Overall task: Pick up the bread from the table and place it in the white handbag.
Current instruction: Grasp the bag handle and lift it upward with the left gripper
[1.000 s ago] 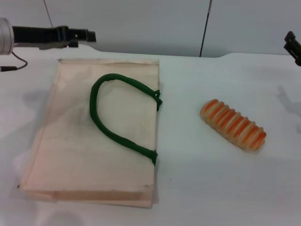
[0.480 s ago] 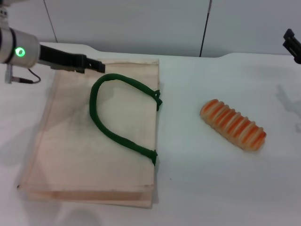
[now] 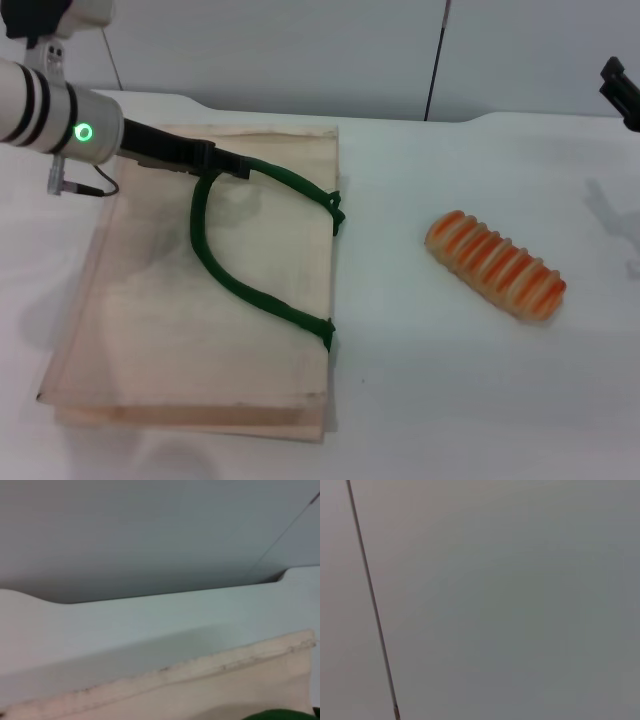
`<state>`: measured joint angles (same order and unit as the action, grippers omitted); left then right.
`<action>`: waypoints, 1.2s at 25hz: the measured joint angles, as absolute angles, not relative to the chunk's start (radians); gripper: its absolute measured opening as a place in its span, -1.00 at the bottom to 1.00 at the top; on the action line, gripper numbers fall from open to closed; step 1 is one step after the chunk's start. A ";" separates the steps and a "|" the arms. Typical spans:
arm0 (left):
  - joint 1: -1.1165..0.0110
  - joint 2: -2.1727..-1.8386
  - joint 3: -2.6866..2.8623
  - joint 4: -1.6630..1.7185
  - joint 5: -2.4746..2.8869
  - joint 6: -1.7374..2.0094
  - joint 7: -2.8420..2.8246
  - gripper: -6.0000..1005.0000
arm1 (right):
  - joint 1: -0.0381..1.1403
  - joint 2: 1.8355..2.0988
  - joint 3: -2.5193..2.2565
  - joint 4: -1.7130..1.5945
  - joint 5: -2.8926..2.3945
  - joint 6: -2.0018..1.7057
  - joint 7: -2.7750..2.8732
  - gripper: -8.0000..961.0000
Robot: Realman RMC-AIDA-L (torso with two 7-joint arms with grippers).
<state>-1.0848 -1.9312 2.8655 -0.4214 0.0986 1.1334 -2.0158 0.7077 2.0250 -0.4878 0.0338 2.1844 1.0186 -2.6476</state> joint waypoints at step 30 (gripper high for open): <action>-1.041 -1.915 2.864 -0.400 -0.065 1.242 -1.921 -0.57 | 0.703 2.025 -0.487 0.034 2.184 1.018 -2.646 0.86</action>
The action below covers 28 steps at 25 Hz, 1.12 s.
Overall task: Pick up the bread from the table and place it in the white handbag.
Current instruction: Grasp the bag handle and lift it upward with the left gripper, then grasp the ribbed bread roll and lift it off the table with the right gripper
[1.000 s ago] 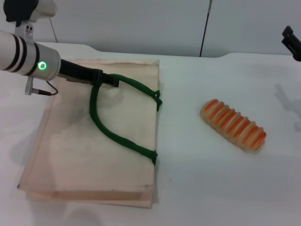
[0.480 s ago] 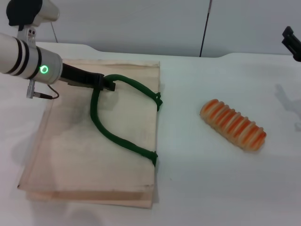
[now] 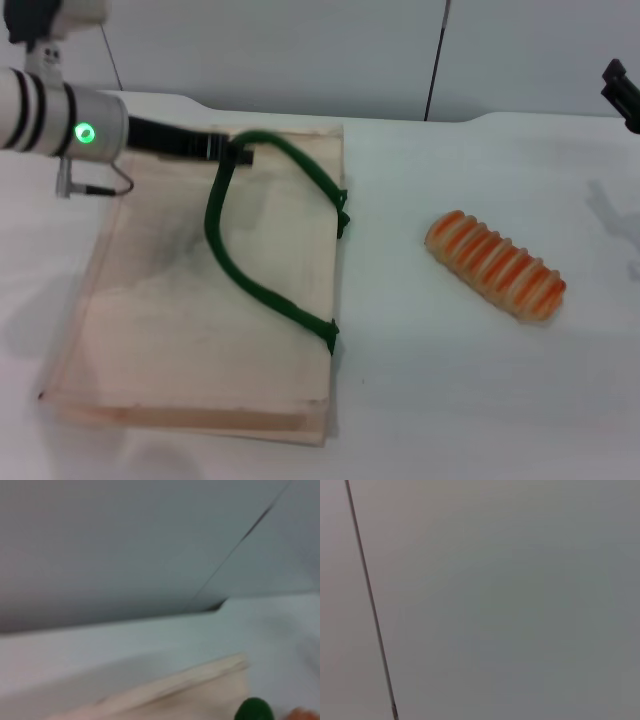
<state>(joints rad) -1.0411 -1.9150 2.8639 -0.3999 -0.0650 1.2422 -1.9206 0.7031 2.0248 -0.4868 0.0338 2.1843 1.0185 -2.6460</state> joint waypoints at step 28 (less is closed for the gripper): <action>-0.940 -1.800 2.864 -0.514 -0.452 1.820 -1.822 -0.75 | 0.703 2.021 -0.640 -0.042 2.182 1.029 -2.395 0.86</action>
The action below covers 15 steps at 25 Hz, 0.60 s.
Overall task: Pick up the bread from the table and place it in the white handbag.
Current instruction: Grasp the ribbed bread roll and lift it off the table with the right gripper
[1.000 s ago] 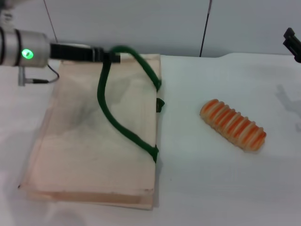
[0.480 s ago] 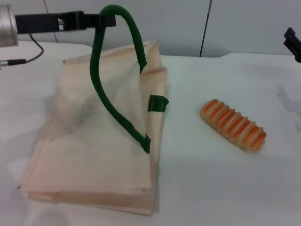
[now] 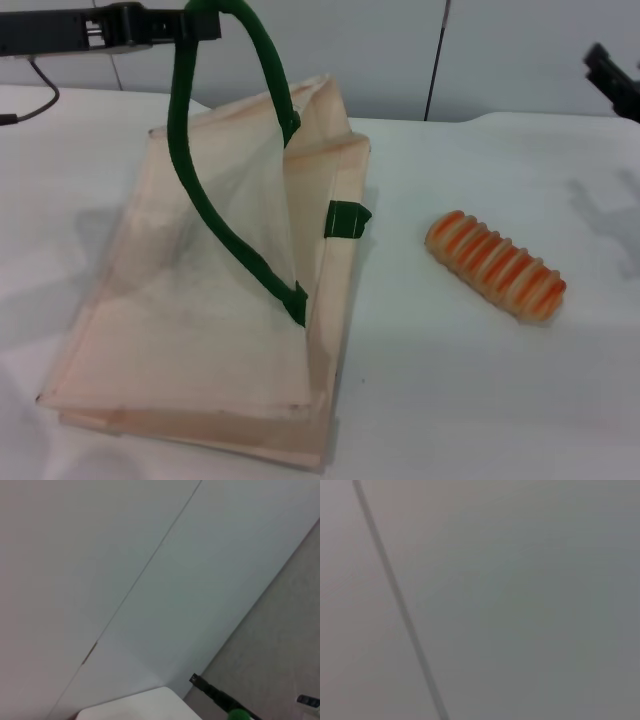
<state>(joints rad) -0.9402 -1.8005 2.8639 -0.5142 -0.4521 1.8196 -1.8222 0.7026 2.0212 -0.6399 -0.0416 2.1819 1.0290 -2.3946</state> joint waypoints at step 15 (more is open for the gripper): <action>-0.943 -1.802 2.866 -0.517 -0.422 1.791 -1.839 -0.75 | 0.713 1.899 -0.935 -0.688 1.439 1.107 -1.408 0.86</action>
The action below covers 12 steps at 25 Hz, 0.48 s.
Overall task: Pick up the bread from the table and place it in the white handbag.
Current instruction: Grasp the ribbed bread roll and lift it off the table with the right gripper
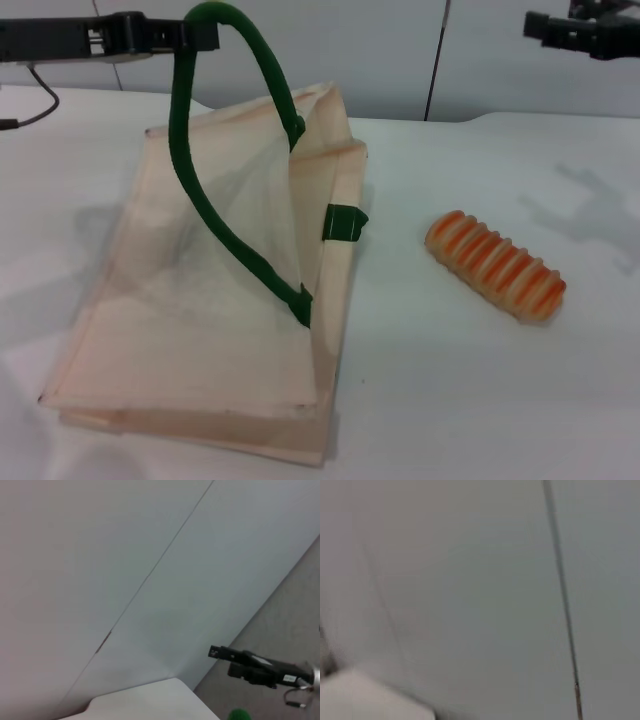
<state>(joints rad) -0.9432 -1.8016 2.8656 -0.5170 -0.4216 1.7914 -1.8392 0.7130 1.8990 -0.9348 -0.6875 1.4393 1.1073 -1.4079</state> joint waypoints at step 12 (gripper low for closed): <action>-0.944 -1.805 2.865 -0.517 -0.399 1.774 -1.855 -0.75 | 0.843 1.911 -0.931 -1.020 0.814 1.443 -1.071 0.85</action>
